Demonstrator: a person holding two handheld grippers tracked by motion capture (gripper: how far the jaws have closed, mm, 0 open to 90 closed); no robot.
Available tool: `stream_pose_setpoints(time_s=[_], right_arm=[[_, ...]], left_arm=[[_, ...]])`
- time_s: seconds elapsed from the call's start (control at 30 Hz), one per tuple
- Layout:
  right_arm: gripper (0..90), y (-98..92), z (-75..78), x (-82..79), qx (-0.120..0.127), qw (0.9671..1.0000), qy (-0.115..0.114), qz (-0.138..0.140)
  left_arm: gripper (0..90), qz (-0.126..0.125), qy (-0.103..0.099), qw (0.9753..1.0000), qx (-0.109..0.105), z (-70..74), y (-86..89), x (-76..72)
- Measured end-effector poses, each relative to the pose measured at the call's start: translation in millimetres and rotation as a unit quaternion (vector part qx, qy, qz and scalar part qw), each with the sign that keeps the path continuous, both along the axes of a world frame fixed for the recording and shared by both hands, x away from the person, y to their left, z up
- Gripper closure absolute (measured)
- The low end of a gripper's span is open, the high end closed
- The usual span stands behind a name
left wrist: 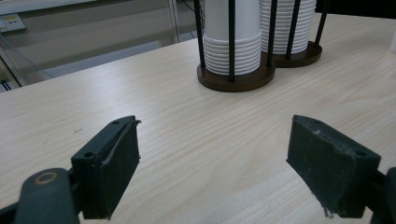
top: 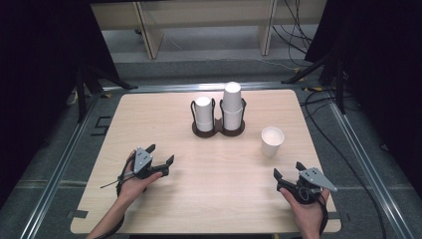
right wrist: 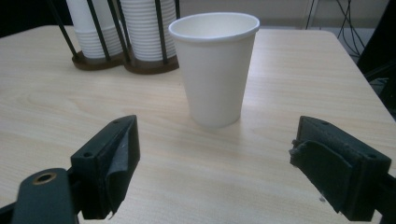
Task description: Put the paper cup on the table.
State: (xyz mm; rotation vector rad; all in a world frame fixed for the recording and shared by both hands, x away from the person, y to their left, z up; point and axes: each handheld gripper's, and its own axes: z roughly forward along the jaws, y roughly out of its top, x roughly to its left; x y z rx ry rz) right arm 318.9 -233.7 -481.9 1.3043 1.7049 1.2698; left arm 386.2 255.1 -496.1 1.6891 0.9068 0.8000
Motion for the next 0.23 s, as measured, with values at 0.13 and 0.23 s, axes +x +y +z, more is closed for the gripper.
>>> stream_pose_setpoints(time_s=[0.13,0.23], right_arm=[[15.4,0.4,0.0,-1.6,0.009,0.9999,-0.004,-0.005],[15.4,-1.5,1.2,-1.6,0.022,0.9996,-0.012,-0.012]], left_arm=[[15.8,0.0,0.004,1.0,0.0,0.5,0.1,0.2],[15.0,-0.004,0.006,1.0,-0.004,0.6,-0.9,0.4]])
